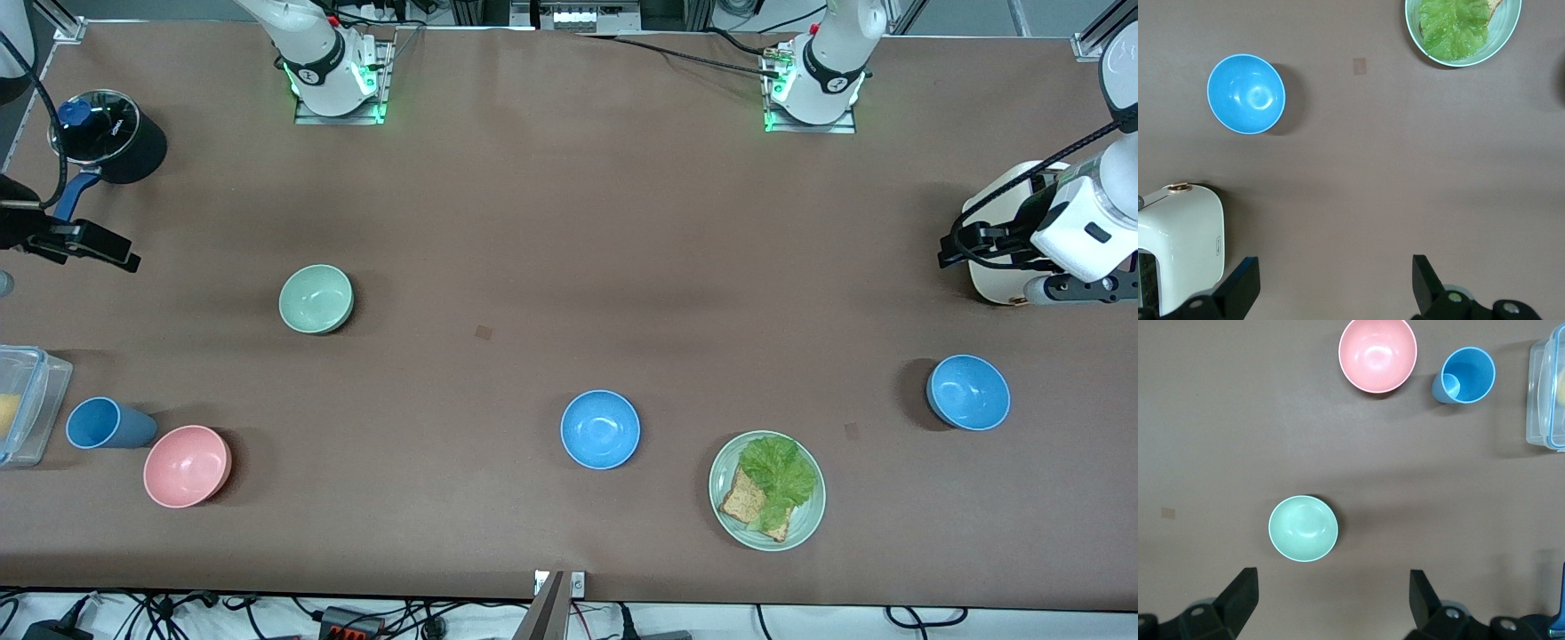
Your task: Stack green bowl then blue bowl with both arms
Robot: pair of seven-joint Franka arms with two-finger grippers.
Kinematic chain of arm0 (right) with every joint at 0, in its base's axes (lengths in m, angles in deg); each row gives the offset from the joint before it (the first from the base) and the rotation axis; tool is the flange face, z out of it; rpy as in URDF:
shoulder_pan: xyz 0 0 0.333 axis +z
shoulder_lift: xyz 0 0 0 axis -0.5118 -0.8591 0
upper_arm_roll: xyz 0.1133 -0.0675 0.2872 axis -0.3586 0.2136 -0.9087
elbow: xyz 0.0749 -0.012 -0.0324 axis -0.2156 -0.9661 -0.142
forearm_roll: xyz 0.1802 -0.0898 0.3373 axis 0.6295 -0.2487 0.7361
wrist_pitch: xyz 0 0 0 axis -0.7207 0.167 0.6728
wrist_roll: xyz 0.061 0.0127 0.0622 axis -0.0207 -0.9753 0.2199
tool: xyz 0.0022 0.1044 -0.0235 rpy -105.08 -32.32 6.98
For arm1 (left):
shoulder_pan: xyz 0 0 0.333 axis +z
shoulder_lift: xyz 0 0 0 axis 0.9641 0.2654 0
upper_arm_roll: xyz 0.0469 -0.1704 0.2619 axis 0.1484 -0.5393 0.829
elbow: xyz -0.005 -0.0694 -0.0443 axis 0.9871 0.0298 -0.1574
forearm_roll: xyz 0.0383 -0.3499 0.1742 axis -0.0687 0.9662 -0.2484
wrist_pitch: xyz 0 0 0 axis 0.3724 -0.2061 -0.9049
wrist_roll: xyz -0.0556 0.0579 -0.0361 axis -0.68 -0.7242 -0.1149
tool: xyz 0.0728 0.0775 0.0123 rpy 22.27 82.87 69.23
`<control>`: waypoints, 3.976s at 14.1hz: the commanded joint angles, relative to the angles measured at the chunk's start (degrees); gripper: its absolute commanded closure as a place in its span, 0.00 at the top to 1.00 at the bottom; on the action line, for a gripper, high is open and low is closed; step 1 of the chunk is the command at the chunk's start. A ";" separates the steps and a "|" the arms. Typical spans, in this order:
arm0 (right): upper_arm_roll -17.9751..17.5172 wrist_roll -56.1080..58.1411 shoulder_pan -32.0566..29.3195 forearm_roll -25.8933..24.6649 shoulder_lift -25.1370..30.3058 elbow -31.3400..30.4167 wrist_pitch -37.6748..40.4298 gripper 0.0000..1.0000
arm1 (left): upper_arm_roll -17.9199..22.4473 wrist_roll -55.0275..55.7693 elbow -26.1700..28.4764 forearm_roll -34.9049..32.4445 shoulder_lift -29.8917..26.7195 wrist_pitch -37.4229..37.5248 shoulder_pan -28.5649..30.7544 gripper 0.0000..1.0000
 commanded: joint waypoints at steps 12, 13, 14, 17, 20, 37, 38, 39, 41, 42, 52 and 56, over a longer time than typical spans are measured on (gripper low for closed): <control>-0.88 4.40 0.76 -1.33 -4.08 -5.90 -3.87 1.00 | 0.54 -1.14 -2.85 -0.30 4.65 1.27 2.20 1.00; -0.97 4.40 0.93 -1.33 -5.66 -6.60 -5.01 1.00 | 0.54 -1.23 -2.93 -0.65 6.23 0.66 3.52 1.00; -0.88 4.40 1.55 -1.33 -7.16 -7.30 -5.90 1.00 | 0.54 -1.23 -3.98 -1.17 8.25 -0.57 4.06 1.00; -0.97 4.32 2.77 -1.33 -11.91 -9.32 -7.48 1.00 | 0.63 -3.15 -6.98 -2.15 16.51 -7.67 9.40 1.00; -0.88 4.32 4.54 -1.24 -16.21 -14.15 -13.26 1.00 | 1.06 -13.07 -6.80 -2.41 21.69 -15.15 11.35 1.00; -1.06 3.79 4.54 -0.10 -22.21 -16.72 -14.97 0.00 | 1.15 -32.43 -6.89 -2.32 35.25 -33.36 17.24 1.00; -2.71 4.14 4.63 0.42 -21.94 -15.24 -13.30 0.00 | 1.06 -32.43 -6.89 -2.24 35.16 -33.36 17.33 1.00; -5.51 3.88 4.63 0.78 -21.85 -12.61 -10.94 0.00 | 1.15 -32.43 -6.89 -2.23 35.25 -33.36 17.25 1.00; -10.70 2.56 5.33 1.13 -22.20 -7.34 -8.20 0.00 | 1.06 -32.35 -6.89 -2.15 35.43 -33.54 17.25 1.00; -12.46 0.90 6.11 2.18 -22.29 -5.74 -8.02 0.00 | 1.15 -32.43 -6.89 -2.15 35.60 -34.24 17.33 1.00; -13.19 -25.00 29.74 9.31 -33.35 4.01 -14.86 0.00 | 1.06 -32.70 -6.28 -1.71 36.31 -39.60 19.27 0.97; -13.19 -33.99 35.73 9.57 -36.79 6.31 -21.44 0.00 | 0.98 -33.84 -6.27 -1.71 36.83 -40.13 19.35 0.94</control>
